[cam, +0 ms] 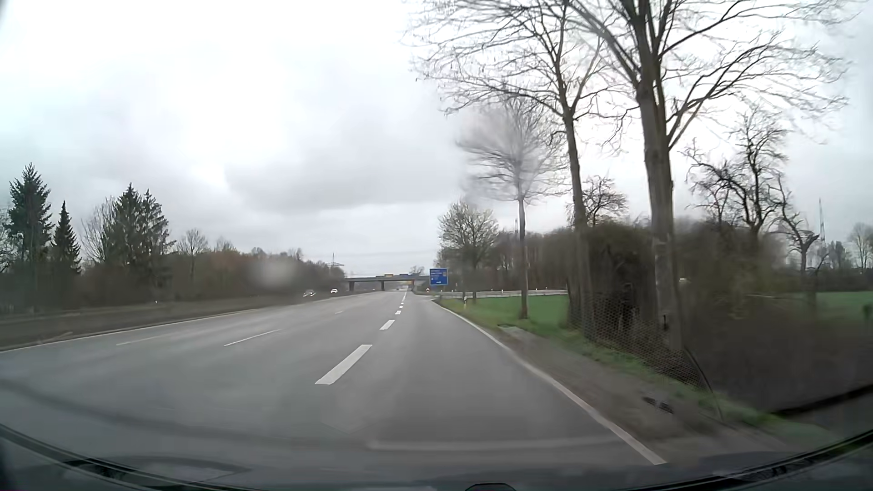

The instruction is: Follow the waypoints while adhering to traffic rules and regulations

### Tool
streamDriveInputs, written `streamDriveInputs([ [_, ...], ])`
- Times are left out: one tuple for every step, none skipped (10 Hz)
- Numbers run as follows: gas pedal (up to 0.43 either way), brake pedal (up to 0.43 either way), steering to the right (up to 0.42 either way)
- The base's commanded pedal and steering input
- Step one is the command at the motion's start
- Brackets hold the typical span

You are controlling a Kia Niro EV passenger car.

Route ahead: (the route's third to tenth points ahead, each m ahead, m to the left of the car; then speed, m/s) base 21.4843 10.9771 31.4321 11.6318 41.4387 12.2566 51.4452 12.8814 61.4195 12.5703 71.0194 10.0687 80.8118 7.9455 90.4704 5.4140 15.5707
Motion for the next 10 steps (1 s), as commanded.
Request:
streamDriveInputs([
  [0.000, 0.000, -0.022],
  [0.000, 0.000, -0.017],
  [0.000, 0.000, -0.015],
  [0.000, 0.000, -0.014],
  [0.000, 0.000, -0.014],
  [0.000, 0.000, -0.014],
  [0.000, 0.000, -0.014],
  [0.000, 0.000, -0.015],
  [0.000, 0.000, -0.014],
  [0.000, 0.000, -0.015],
])
